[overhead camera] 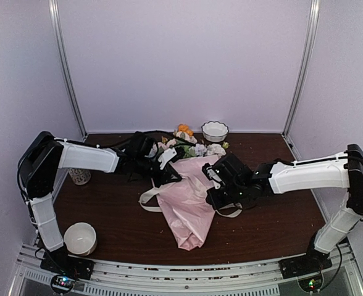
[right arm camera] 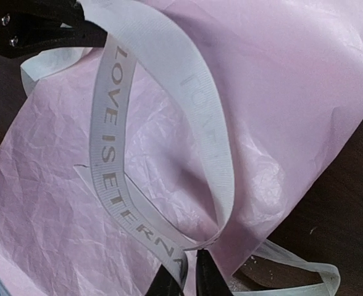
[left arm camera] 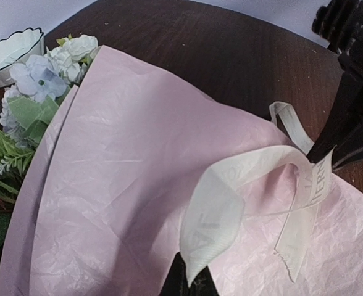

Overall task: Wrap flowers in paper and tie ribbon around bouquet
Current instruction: Cross the ribbon over the folded bouquet, then tie the ribbon around the folded bouquet.

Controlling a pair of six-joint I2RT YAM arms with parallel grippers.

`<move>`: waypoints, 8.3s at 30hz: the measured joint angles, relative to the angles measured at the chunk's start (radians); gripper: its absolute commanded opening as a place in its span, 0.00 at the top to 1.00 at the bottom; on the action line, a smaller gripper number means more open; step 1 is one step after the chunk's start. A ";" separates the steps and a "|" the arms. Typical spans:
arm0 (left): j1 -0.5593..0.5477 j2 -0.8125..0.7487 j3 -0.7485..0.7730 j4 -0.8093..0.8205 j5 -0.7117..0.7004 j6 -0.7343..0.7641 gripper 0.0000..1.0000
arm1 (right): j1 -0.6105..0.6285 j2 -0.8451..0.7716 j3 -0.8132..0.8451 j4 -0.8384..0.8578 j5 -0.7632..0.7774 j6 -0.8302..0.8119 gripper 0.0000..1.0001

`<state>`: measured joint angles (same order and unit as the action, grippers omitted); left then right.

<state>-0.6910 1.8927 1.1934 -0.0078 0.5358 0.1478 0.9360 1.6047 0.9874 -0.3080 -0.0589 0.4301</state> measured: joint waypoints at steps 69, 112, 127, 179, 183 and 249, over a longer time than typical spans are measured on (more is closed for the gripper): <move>0.122 -0.284 -0.109 -0.117 -0.055 -0.222 0.66 | -0.022 0.140 0.166 -0.122 0.124 0.118 1.00; -0.006 -0.262 -0.423 -0.071 0.019 -0.061 0.41 | -0.022 0.140 0.159 -0.115 0.122 0.093 1.00; -0.044 -0.150 -0.306 -0.207 0.085 0.107 0.42 | -0.022 0.140 0.159 -0.126 0.119 0.092 1.00; -0.150 -0.209 -0.292 -0.179 0.166 0.078 0.54 | -0.047 0.099 0.145 -0.129 0.098 0.091 1.00; -0.157 -0.181 -0.270 -0.177 0.104 0.060 0.82 | -0.047 0.100 0.142 -0.129 0.097 0.090 1.00; 0.229 -0.313 -0.283 -0.296 -0.639 -0.210 1.00 | -0.224 -0.147 -0.157 -0.117 -0.115 0.053 0.81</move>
<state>-0.4618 1.5799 0.9100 -0.3038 -0.1032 -0.0624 0.7124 1.4574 0.8307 -0.4248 -0.1738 0.4828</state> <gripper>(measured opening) 0.010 0.034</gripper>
